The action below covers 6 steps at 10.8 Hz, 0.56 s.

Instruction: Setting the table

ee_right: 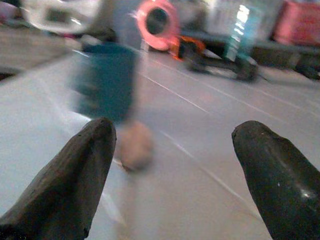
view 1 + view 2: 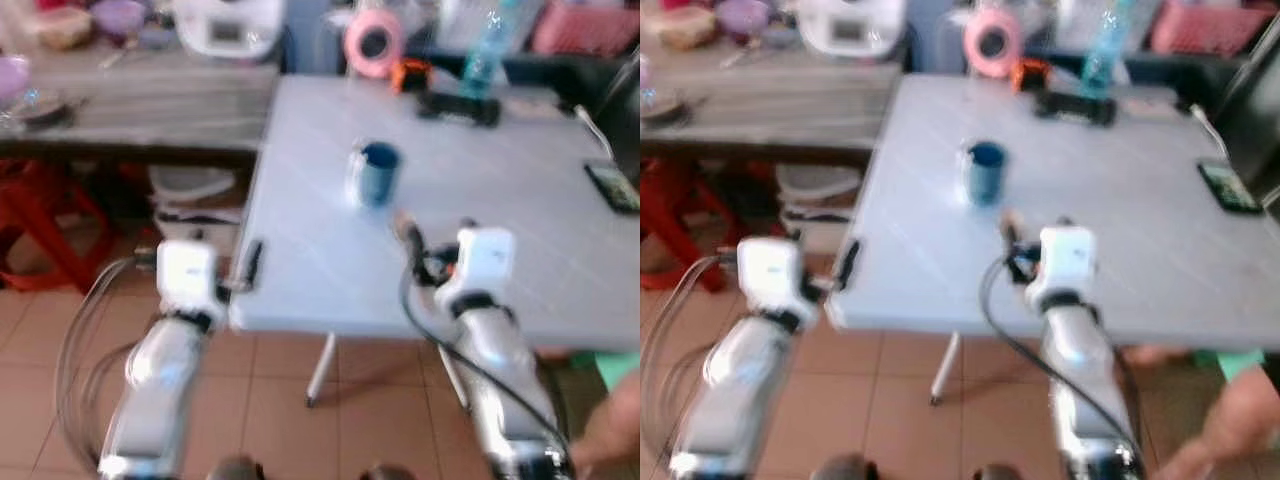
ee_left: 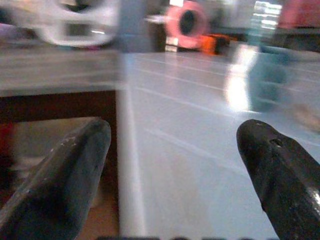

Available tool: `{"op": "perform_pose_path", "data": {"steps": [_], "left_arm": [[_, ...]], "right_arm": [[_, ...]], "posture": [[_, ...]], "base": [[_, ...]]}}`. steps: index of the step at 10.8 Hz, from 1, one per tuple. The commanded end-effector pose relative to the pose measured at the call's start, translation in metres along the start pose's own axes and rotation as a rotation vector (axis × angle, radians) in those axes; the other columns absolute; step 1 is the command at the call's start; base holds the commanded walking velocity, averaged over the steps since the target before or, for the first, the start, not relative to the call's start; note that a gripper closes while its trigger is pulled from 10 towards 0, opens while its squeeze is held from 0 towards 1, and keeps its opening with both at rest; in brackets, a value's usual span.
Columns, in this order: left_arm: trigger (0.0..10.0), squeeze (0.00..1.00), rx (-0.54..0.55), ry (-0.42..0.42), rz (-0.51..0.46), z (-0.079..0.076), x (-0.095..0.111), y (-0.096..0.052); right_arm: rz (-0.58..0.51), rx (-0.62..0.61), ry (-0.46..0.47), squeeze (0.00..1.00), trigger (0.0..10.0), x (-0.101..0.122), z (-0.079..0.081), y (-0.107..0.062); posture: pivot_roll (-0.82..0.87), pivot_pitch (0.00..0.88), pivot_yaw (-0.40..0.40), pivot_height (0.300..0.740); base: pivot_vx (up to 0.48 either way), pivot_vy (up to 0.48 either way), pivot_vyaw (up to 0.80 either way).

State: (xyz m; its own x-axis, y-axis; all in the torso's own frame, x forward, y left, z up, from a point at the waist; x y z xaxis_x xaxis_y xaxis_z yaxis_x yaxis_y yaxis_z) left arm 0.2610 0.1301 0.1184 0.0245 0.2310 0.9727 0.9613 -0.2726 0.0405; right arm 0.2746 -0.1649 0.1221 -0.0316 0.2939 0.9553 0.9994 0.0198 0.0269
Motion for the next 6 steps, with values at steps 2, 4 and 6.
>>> {"op": "perform_pose_path", "data": {"steps": [2,4,6], "left_arm": [[10.0,0.0,-0.002,0.015,-0.015,0.003,0.0039,-0.0011],[10.0,0.0,-0.008,0.014,-0.018,0.0022,0.0043,-0.0009],[10.0,0.0,0.004,0.016,-0.005,0.0031,0.0027,-0.0003]], "right_arm": [[-0.011,0.001,0.01,0.0,10.0,0.0041,0.0013,0.0022],[-0.012,0.004,0.012,0.0,10.0,0.0042,0.0018,0.0019],[0.031,-0.001,-0.007,0.0,10.0,-0.0024,0.0021,0.0029]], "posture": [[0.03,0.0,-0.023,0.74],[0.03,0.0,-0.02,0.74],[0.03,0.0,-0.019,0.74]], "base": [[0.122,0.0,0.0],[0.274,0.0,0.0],[0.129,0.0,0.0]]}}
Point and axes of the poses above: a point about 5 cm out from each wrist's last joint towards the gripper, its own y axis pointing out of the wrist towards the gripper, its own x axis along the axis of the wrist's last joint, z = x × y, the point moved 1 cm from there along y, pointing out of the wrist towards the gripper, and after that the axes turned 13 degrees about -y, right-handed, at the moved point
